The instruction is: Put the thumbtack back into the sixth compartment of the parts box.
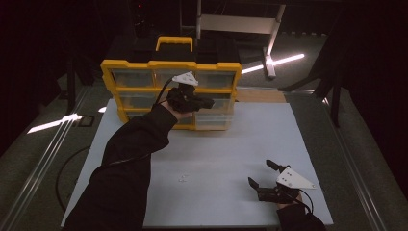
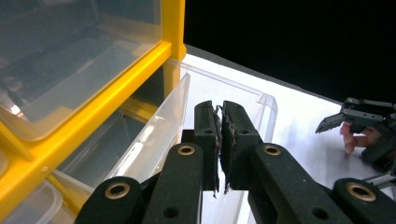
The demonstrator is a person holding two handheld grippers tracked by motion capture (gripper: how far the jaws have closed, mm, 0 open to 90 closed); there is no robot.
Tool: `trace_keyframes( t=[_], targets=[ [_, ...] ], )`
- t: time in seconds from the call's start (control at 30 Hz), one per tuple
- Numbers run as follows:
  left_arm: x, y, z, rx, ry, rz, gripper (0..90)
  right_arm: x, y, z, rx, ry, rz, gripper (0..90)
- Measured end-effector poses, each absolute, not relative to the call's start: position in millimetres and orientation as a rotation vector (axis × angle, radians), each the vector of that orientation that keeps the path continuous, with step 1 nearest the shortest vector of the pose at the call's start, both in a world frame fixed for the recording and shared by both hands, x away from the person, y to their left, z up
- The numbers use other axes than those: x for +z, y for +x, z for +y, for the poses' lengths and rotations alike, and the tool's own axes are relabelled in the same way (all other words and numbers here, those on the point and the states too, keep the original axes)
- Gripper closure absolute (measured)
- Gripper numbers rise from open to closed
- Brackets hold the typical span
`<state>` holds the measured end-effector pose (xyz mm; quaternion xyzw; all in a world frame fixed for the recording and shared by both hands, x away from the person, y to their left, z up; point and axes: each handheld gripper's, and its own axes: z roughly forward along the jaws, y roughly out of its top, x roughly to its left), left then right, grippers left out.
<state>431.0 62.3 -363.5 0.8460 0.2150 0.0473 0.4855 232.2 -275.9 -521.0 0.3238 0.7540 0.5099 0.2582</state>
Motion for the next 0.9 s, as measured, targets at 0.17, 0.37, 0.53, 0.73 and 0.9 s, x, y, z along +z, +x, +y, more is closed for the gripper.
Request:
trace_keyframes(
  t=[0.17,0.37,0.53,0.73,0.9],
  targets=[
    [-372.9,433.8,63.1,0.098,2.067,0.559,85.8,-521.1,232.2,-276.5,1.382,0.878,2.043,9.9],
    [-373.4,433.4,63.9,0.105,2.060,0.588,60.2,-521.3,232.1,-276.0,1.379,0.876,2.048,9.9],
    [-368.8,430.5,65.7,0.090,2.048,0.575,48.9,-521.2,231.9,-275.8,1.379,0.878,2.047,9.9],
    [-363.3,425.0,68.2,0.091,2.027,0.556,38.2,-520.8,231.8,-275.7,1.379,0.873,2.045,9.9],
    [-355.0,418.4,76.5,0.044,2.005,0.488,23.7,-520.4,231.5,-275.9,1.377,0.873,2.043,9.9]
  ],
)
